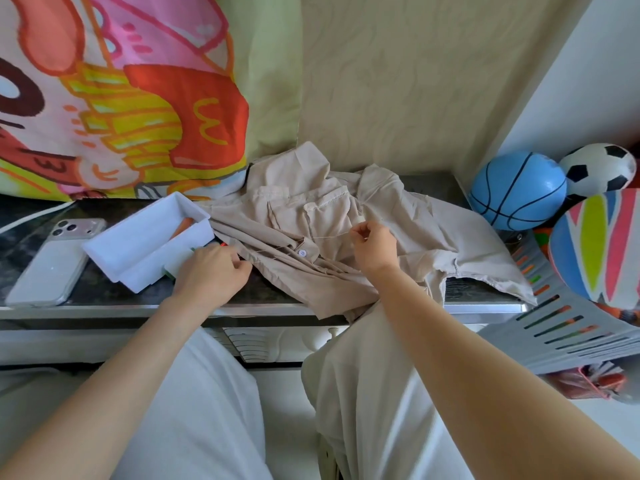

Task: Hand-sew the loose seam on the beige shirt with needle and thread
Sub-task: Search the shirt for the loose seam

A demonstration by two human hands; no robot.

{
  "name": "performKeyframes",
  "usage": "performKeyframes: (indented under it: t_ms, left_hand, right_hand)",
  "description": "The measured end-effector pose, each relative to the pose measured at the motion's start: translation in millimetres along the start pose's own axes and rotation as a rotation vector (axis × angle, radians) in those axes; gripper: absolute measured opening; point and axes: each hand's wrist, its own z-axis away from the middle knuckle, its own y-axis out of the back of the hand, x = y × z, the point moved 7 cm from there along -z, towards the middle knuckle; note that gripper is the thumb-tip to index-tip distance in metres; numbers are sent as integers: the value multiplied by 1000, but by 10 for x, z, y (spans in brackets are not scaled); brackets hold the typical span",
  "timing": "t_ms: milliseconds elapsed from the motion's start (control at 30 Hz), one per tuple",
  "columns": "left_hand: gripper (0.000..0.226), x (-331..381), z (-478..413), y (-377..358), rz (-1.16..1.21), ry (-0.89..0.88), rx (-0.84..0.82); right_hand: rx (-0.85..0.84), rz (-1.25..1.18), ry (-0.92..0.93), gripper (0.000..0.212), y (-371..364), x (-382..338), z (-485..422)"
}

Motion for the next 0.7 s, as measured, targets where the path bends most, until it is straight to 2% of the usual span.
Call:
performKeyframes:
  t_ms: [100,167,233,267,333,467,600,700]
  left_hand:
    - [34,74,-7,221,-211,57,142]
    - [39,119,1,441,-110,91,317]
    - [31,263,24,603,72,-19,459]
    - [28,367,35,623,135,-99,475]
    - [22,571,58,589,186,-221,467]
    - [17,893,73,478,232,-357,447]
    - [13,1175,-97,257,464,-403,212]
    - [22,1326,-253,62,518,-368,47]
  right_hand:
    - [-9,6,15,10,7,-17,18]
    - [-5,5,22,11,13,-32,30]
    - [0,7,28,12,16,-46,39]
    - [0,9,28,13,13,-51,45]
    - [-1,14,27,12,8,-52,50]
    - [-4,14,19,10,17,-41,50]
    - [0,-22,30,10,36,-42,47]
    - [4,-47,62,9,48,-58,60]
